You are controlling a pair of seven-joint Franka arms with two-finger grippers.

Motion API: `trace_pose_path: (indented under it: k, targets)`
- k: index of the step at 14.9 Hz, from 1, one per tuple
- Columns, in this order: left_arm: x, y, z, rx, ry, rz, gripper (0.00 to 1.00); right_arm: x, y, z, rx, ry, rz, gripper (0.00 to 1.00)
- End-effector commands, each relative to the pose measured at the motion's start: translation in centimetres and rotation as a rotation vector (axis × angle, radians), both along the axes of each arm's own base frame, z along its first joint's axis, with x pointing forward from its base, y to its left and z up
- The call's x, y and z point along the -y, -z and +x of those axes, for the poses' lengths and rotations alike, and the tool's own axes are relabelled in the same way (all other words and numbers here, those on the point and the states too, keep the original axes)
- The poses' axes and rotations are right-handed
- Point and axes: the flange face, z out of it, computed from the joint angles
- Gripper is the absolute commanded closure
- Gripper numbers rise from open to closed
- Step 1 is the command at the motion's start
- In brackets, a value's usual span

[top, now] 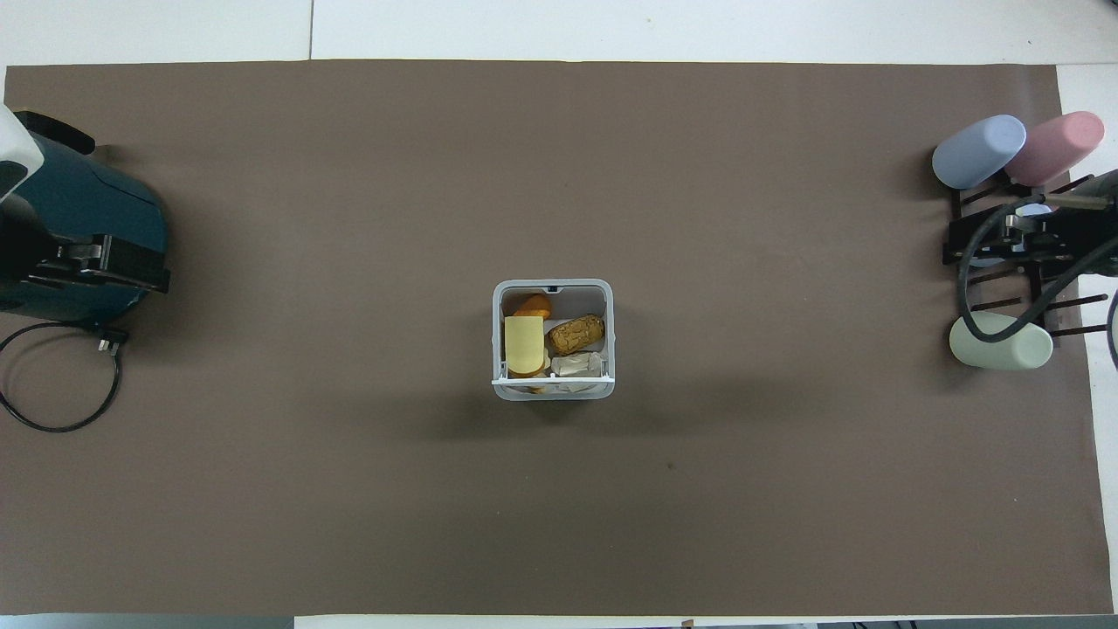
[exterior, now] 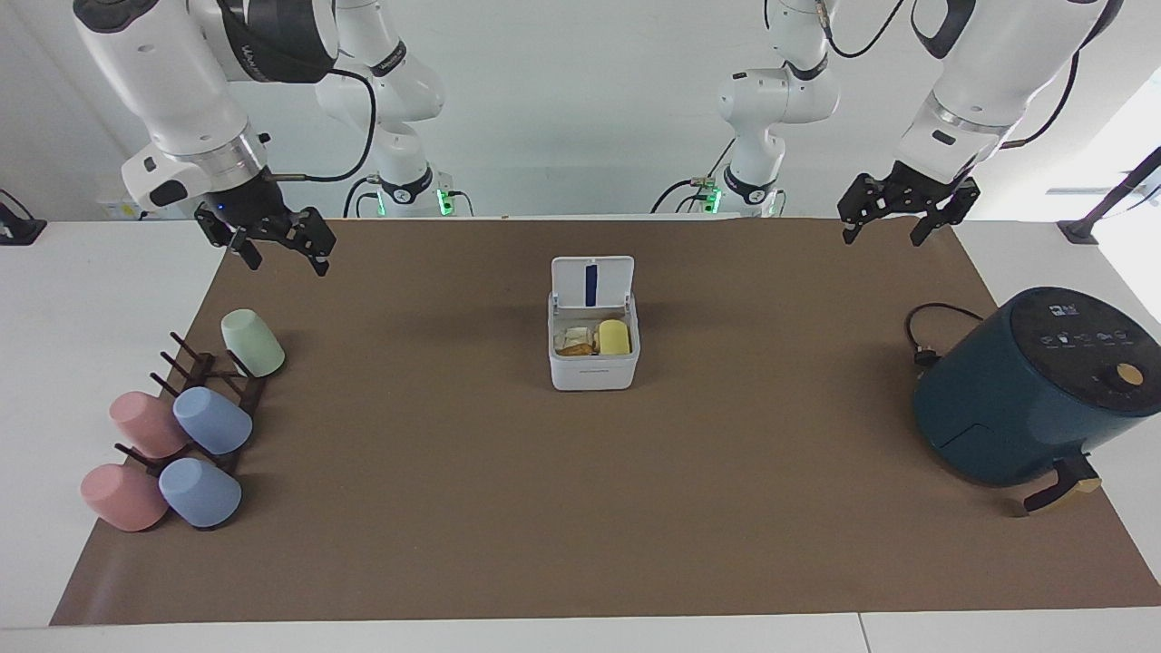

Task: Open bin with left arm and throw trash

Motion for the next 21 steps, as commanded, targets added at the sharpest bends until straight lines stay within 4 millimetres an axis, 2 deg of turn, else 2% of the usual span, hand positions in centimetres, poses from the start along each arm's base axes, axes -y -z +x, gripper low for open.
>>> trace_pose_path:
  k: [1,9,21]
  targets:
    - [-0.2,0.0,-0.5,-0.008,-0.005,0.031,0.00,0.7,-0.7,-0.5,-0.006,-0.007,-0.016,0.00]
    - [-0.2,0.0,-0.5,-0.008,-0.007,0.031,0.00,2.1,-0.8,-1.5,-0.046,-0.032,-0.012,0.00]
    - [-0.2,0.0,-0.5,-0.006,-0.008,0.030,0.00,1.6,-0.9,-1.3,-0.032,-0.041,-0.015,0.00]
